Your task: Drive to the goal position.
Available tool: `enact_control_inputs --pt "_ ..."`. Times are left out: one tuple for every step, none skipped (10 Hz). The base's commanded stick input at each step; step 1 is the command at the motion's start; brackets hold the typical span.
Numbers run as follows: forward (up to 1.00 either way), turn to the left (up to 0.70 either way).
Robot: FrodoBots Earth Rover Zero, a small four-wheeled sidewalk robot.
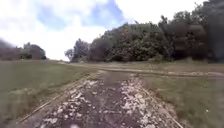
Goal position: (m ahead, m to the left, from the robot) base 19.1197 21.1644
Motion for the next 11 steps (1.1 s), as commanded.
enact_control_inputs --pt "0.85 -0.21" --pt "0.85 -0.31" --pt "0.85 -0.34" --pt "0.85 -0.28" --pt "0.85 -0.05" --pt "0.85 0.0" --pt "0.85 0.0" --pt "0.85 0.0" --pt "0.85 0.0" --pt "0.85 -0.01" --pt "0.85 -0.04"
